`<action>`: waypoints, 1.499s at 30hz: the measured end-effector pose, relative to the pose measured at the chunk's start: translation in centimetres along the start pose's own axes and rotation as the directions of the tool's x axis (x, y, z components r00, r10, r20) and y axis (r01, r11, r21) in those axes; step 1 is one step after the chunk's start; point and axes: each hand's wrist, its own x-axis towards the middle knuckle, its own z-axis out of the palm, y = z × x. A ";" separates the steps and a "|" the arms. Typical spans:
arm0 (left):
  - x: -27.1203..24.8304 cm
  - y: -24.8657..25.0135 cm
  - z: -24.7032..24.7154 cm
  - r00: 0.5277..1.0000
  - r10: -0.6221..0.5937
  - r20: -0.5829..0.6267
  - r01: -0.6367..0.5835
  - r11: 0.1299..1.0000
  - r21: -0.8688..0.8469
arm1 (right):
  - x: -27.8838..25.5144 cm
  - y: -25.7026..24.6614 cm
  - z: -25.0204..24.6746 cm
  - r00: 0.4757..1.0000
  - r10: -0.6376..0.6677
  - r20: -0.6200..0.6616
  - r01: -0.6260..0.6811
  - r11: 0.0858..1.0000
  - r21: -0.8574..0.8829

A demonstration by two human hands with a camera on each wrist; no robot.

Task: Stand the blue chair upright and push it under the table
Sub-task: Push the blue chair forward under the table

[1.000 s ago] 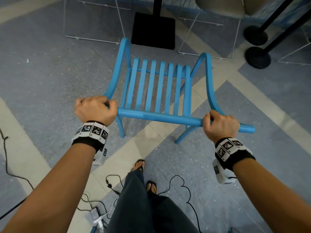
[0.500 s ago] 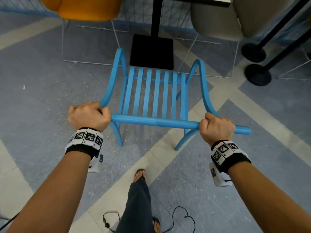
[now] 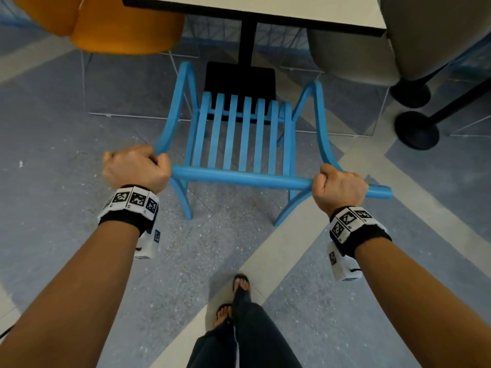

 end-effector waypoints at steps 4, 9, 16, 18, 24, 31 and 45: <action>4.2 1.1 1.5 1.000 -0.001 -0.004 0.001 1.000 -0.006 | 4.4 -0.2 1.5 1.000 0.002 0.012 -0.002 1.000 0.006; 8.5 2.2 3.1 1.000 -0.016 -0.020 0.015 1.000 -0.022 | 9.2 -0.5 2.7 0.999 -0.018 0.031 0.017 1.000 0.020; 10.9 2.7 4.2 1.000 -0.021 -0.017 0.021 1.000 0.010 | 12.2 -0.6 3.4 0.999 -0.025 0.048 0.025 1.000 -0.007; 10.8 2.6 4.2 1.000 -0.010 -0.009 0.010 1.000 0.029 | 12.1 -0.7 3.2 0.998 -0.024 0.055 0.025 1.000 -0.009; 10.9 2.6 4.3 0.994 0.097 0.056 -0.100 0.994 0.050 | 12.4 0.1 3.0 0.996 -0.003 0.090 0.002 1.000 0.009; 10.6 5.0 4.5 0.957 0.240 0.166 -0.256 0.962 0.089 | 12.7 0.4 2.5 0.974 0.020 0.227 -0.008 0.999 -0.053; 8.3 6.3 4.0 0.953 0.135 0.273 -0.191 0.962 0.192 | 11.3 2.1 2.0 0.964 0.039 0.262 -0.025 0.998 -0.055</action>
